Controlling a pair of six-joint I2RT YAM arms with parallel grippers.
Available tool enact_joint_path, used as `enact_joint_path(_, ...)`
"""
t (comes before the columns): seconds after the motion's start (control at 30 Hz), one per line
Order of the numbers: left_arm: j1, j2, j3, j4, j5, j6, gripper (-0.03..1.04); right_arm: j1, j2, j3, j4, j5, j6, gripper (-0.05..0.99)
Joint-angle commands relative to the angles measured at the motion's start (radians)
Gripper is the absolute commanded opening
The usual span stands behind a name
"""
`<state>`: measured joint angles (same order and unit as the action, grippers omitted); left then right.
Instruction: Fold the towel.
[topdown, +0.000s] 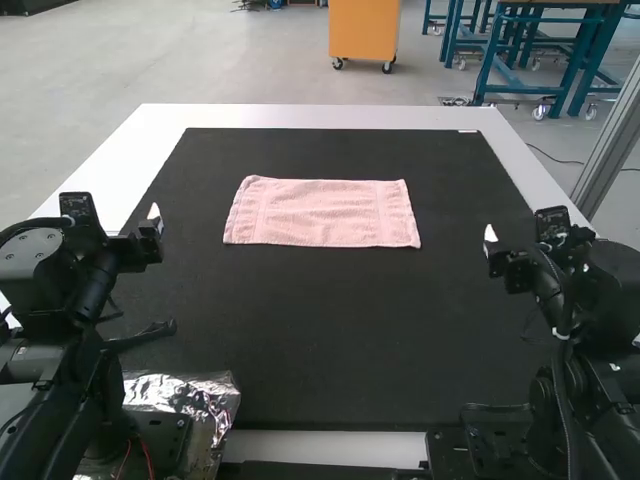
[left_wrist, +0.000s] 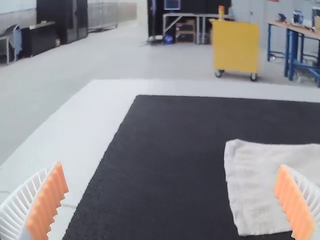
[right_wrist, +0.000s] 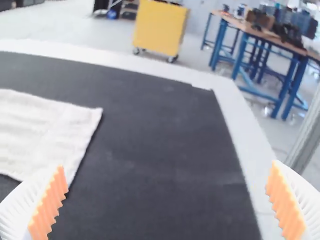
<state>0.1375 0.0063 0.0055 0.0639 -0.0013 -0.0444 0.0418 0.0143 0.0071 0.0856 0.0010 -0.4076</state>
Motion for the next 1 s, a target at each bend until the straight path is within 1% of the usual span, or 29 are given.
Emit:
enact_joint_path(0.0,0.004,-0.006,-0.007,0.051,-0.009,0.169,0.97,0.006,-0.013,-0.009,0.054,0.010,-0.241,0.91)
enact_joint_path(0.03,0.004,-0.006,-0.006,0.065,-0.009,0.181,0.97,0.007,-0.011,-0.009,0.082,0.007,-0.252,0.91)
enact_joint_path(0.1,0.007,-0.006,-0.006,0.085,-0.009,0.192,0.96,0.007,-0.011,-0.009,0.095,0.005,-0.335,0.91)
enact_joint_path(0.13,0.007,-0.006,-0.006,0.103,-0.009,0.207,0.95,0.007,-0.013,-0.009,0.126,0.005,-0.338,0.91)
enact_joint_path(0.17,0.008,-0.005,-0.006,0.126,-0.012,0.241,0.96,0.003,-0.011,-0.009,0.167,0.005,-0.330,0.91)
enact_joint_path(0.2,0.008,-0.006,-0.006,0.171,-0.031,0.256,0.95,-0.003,-0.013,-0.009,0.240,0.008,-0.307,0.91)
enact_joint_path(0.23,0.007,-0.006,-0.006,0.218,-0.062,0.264,0.95,-0.006,-0.013,-0.007,0.299,0.022,-0.283,0.91)
enact_joint_path(0.27,0.008,-0.006,-0.001,0.272,-0.072,0.270,0.95,-0.010,-0.010,0.005,0.330,0.034,-0.272,0.91)
enact_joint_path(0.3,0.007,-0.005,0.008,0.307,-0.091,0.273,0.95,-0.013,-0.007,0.037,0.324,0.034,-0.229,0.91)
enact_joint_path(0.33,0.007,-0.005,0.039,0.309,-0.095,0.273,0.95,-0.016,0.004,0.070,0.310,0.036,-0.174,0.91)
enact_joint_path(0.4,0.002,0.014,0.133,0.258,-0.097,0.271,0.95,-0.022,0.058,0.151,0.289,0.042,-0.092,0.91)
enact_joint_path(0.43,-0.001,0.038,0.175,0.251,-0.097,0.265,0.95,-0.028,0.104,0.195,0.289,0.048,-0.042,0.91)
enact_joint_path(0.5,-0.004,0.127,0.258,0.251,-0.100,0.238,0.95,-0.033,0.220,0.301,0.272,0.050,0.058,0.91)
enact_joint_path(0.57,-0.009,0.261,0.343,0.255,-0.106,0.195,0.96,-0.037,0.351,0.407,0.212,0.042,0.178,0.91)
enact_joint_path(0.63,-0.013,0.425,0.441,0.203,-0.106,0.124,0.96,-0.036,0.480,0.499,0.131,0.028,0.262,0.91)
enact_joint_path(0.67,-0.015,0.517,0.487,0.163,-0.108,0.107,0.96,-0.036,0.539,0.536,0.095,0.016,0.286,0.91)
enact_joint_path(0.7,-0.018,0.609,0.533,0.119,-0.109,0.083,0.96,-0.037,0.596,0.565,0.066,0.013,0.334,0.91)
enact_joint_path(0.73,-0.021,0.693,0.579,0.066,-0.108,0.058,0.95,-0.036,0.647,0.591,0.037,-0.019,0.355,0.91)
enact_joint_path(0.77,-0.024,0.770,0.625,0.014,-0.095,0.020,0.95,-0.034,0.697,0.614,-0.001,-0.033,0.380,0.91)
enact_joint_path(0.8,-0.029,0.837,0.668,-0.026,-0.075,-0.014,0.94,-0.034,0.743,0.633,-0.029,-0.035,0.394,0.91)
enact_joint_path(0.9,-0.044,1.009,0.772,-0.133,0.003,-0.037,0.93,-0.023,0.872,0.660,-0.099,-0.058,0.400,0.91)
enact_joint_path(0.93,-0.052,1.061,0.800,-0.174,0.024,-0.051,0.93,-0.020,0.920,0.666,-0.124,-0.070,0.403,0.91)
enact_joint_path(0.97,-0.058,1.114,0.824,-0.207,0.035,-0.069,0.93,-0.019,0.969,0.668,-0.145,-0.095,0.411,0.90)
